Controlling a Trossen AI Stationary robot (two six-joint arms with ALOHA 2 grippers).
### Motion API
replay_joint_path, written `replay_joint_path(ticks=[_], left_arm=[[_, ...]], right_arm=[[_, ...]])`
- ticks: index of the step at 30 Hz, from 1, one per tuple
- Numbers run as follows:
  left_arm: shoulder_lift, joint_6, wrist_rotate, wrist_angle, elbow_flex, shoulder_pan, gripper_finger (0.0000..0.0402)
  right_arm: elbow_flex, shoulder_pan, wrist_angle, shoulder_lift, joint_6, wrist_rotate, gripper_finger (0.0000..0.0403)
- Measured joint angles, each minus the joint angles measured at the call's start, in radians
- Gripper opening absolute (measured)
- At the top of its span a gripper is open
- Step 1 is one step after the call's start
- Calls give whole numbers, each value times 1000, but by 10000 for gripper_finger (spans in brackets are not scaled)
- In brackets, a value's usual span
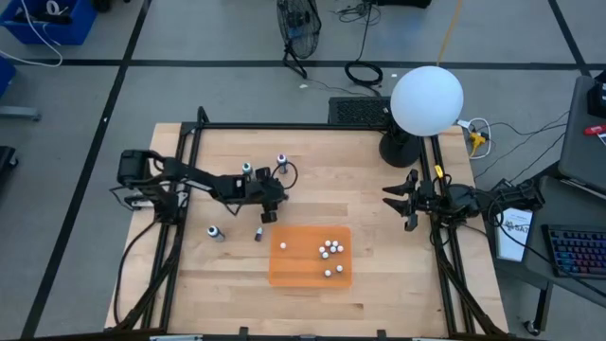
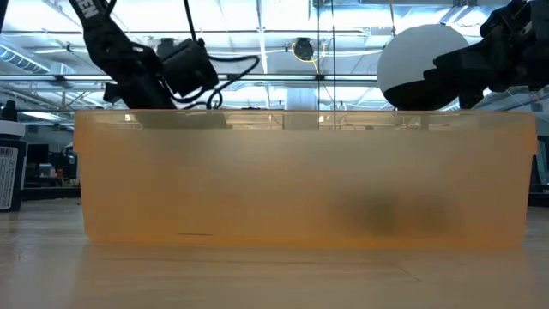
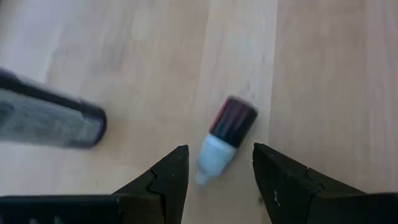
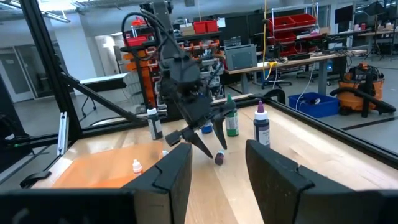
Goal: Pick & Place food coloring
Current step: Put the small red food coloring bottle into the orange bin
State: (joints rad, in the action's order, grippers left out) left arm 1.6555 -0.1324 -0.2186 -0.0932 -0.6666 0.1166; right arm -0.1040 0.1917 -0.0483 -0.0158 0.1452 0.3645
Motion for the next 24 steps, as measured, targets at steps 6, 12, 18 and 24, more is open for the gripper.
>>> replay_joint_path(ticks=[6,12,18,24], left_arm=[[8,4,56,16,-1,31,182],[8,-8,80,17,-1,46,182],[8,-19,123,19,-1,59,151],[8,-17,150,22,-1,75,69]], right_arm=[[-1,0,0,0,0,0,141],[-1,0,0,0,0,0,141],[-1,0,0,0,0,0,141],[-1,0,0,0,0,0,141]])
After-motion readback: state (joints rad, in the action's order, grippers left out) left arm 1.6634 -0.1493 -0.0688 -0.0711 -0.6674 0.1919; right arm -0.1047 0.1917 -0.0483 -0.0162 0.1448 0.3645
